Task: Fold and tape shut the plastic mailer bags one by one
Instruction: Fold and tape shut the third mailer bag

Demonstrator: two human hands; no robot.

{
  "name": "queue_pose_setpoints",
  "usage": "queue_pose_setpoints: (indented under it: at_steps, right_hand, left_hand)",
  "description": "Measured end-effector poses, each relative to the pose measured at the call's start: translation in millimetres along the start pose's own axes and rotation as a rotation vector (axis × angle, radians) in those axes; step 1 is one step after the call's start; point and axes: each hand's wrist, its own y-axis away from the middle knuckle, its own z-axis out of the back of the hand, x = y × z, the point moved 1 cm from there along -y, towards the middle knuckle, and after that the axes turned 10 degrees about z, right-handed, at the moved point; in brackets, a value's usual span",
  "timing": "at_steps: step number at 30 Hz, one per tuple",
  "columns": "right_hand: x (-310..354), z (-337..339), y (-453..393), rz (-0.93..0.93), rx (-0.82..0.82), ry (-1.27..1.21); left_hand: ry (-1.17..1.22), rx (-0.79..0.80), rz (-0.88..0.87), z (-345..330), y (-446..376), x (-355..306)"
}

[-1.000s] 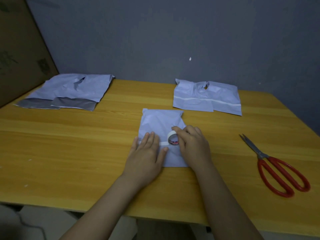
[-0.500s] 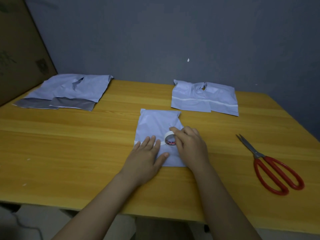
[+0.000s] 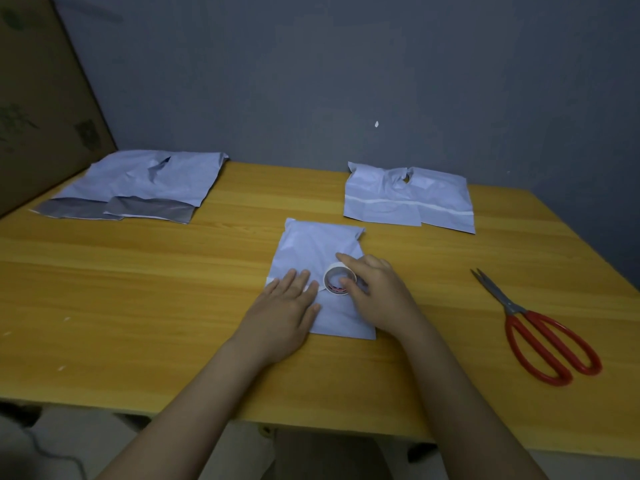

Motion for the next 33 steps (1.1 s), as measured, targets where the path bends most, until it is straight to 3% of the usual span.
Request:
queue_pose_setpoints:
  at_steps: [5, 11, 33]
  right_hand:
    - [0, -1, 3, -0.039, 0.026, -0.150]
    - [-1, -5, 10, -0.071, -0.049, -0.171]
    - [-4, -14, 13, -0.010, -0.197, -0.186]
  left_hand:
    - [-0.061, -0.104, -0.024, 1, -2, -7]
    - [0.133, -0.286, -0.040, 0, 0, -11]
    - [0.159, -0.339, -0.044, -11, 1, -11]
